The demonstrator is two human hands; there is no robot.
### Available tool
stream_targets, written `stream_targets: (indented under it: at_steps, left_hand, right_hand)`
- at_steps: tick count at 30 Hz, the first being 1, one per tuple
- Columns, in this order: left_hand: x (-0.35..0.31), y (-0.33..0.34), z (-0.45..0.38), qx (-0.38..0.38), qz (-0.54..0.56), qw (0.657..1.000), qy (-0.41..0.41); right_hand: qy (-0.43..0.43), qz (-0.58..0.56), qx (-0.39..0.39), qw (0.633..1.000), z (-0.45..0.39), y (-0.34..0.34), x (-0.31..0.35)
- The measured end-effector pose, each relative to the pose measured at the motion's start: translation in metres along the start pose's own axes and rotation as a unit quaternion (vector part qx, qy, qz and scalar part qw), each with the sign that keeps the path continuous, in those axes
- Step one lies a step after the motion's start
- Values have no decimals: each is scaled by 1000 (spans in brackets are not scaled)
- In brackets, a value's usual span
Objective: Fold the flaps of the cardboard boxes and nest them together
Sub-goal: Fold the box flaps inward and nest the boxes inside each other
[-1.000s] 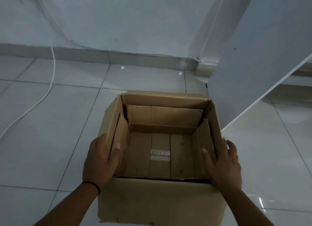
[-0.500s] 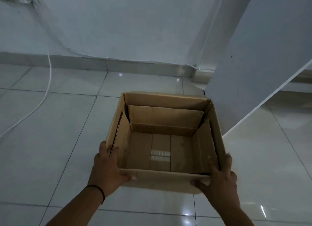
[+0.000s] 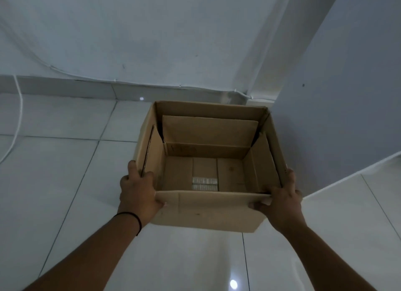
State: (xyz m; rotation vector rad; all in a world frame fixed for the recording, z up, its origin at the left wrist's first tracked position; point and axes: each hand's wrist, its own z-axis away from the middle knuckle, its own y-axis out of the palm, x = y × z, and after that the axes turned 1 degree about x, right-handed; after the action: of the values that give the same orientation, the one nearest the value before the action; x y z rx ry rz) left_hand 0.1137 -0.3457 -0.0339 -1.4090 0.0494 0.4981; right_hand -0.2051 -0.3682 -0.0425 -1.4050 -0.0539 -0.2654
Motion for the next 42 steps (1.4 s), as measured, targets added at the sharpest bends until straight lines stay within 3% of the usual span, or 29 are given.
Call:
stream_targets:
  at_steps: [21,26,35,42]
  left_hand:
    - [-40,-13,-149,-16,-2,1000,0]
    - [-54,-16,-179,-15,0,1000,-16]
    - [-70,-17,-209,-28,10,999,-30]
    - [-70,-13,-213,-29,8,999,-31]
  right_hand:
    - [36,-4,-25,999,-142,-8,32]
    - [-13,-16,-53,998,-177,-15,30]
    - [-27,-18,-50,998,-220,-23,36]
    - [-34,-17,-5,999,-229,-27,32]
